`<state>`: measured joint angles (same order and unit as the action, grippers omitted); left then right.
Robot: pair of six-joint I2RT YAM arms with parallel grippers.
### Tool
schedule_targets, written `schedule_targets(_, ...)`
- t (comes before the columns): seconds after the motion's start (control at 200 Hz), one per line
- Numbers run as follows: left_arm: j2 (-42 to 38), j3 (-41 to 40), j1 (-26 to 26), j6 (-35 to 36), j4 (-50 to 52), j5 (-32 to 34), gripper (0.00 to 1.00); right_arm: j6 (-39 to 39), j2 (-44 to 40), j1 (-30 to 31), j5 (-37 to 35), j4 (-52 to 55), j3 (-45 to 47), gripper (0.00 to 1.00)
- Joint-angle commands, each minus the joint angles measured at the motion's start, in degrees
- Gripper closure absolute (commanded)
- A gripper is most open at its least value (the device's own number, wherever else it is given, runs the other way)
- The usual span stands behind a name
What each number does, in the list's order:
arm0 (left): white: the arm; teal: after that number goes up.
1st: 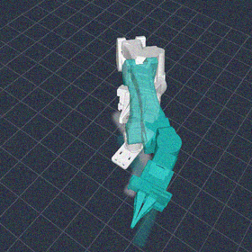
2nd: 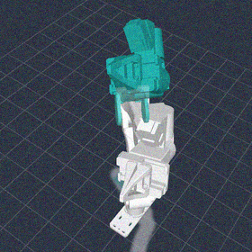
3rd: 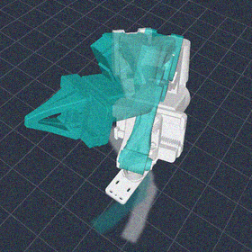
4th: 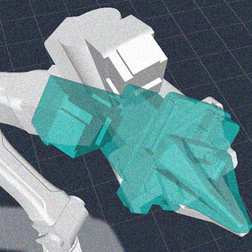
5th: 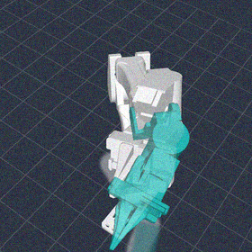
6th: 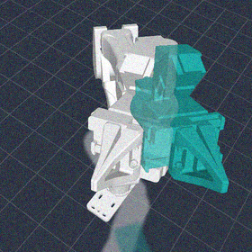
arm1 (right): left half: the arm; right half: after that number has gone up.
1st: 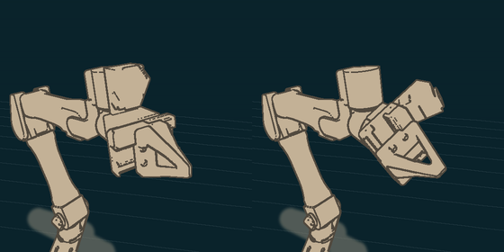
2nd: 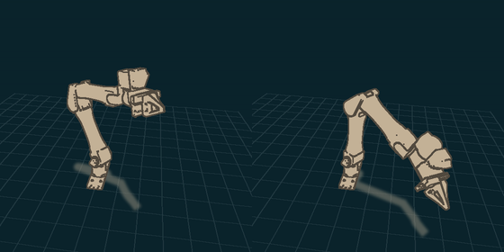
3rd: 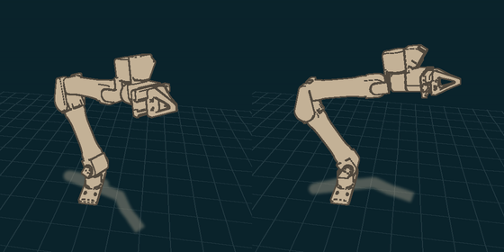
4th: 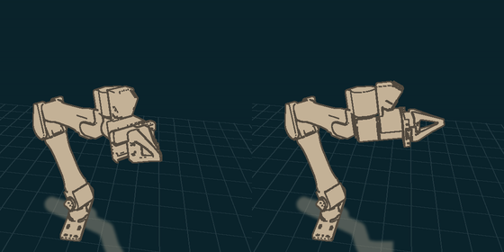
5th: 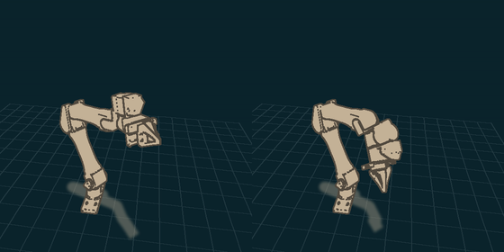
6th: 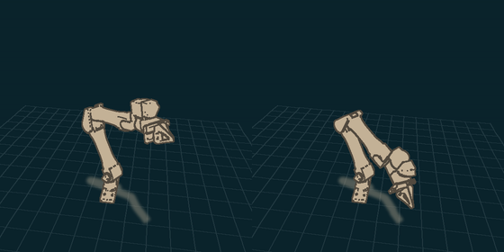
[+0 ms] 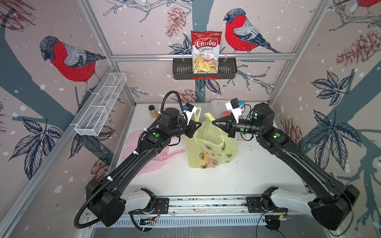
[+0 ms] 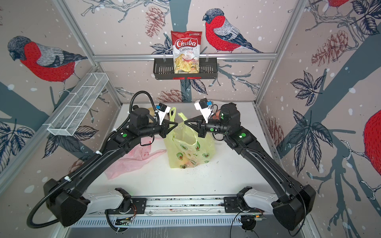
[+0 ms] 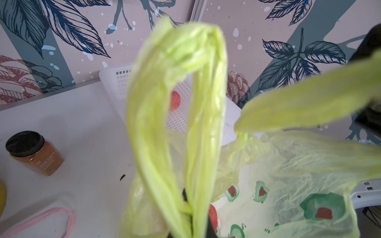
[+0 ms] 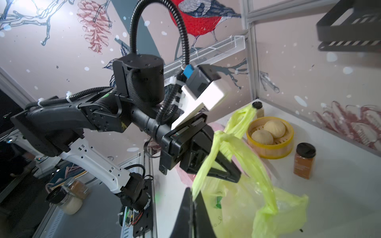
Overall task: Place the peach into a plastic bag & tie a knot
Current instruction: Cross the plastic bag at the center of the board.
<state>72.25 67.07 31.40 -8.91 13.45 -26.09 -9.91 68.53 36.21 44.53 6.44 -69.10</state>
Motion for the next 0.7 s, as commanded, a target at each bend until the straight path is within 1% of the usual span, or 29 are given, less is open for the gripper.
schedule_targets(0.0,1.0,1.0,-0.2,2.3,-2.5,-2.8,1.0,3.2,1.5,1.2,3.2,1.0,-1.5,1.0)
schedule_targets(0.24,1.9,0.6,-0.1,7.2,-2.8,-10.5,1.0,5.9,3.1,1.6,6.0,3.5,-3.0,1.0)
schedule_targets(0.25,1.9,0.5,-0.1,7.4,-2.9,-10.8,1.0,6.0,4.2,1.6,6.0,3.5,-3.0,1.0)
schedule_targets(0.3,1.7,0.3,-0.1,8.3,-3.2,-11.6,0.95,6.0,5.0,1.7,6.6,3.8,-3.1,1.0)
schedule_targets(0.425,1.0,0.5,-0.1,10.8,-2.3,-12.0,0.91,6.6,5.6,1.7,9.2,5.1,-3.5,1.0)
schedule_targets(0.531,0.4,0.9,1.4,13.7,-1.7,-10.4,0.89,6.7,5.2,1.5,11.4,5.2,-3.4,1.0)
schedule_targets(0.601,0.1,1.1,2.2,15.9,-1.3,-7.9,0.9,6.3,5.1,1.6,13.4,5.2,-3.6,1.0)
schedule_targets(0.696,0.2,1.1,2.4,16.2,-1.4,-4.1,0.93,6.0,3.8,2.0,15.4,5.1,-3.4,1.0)
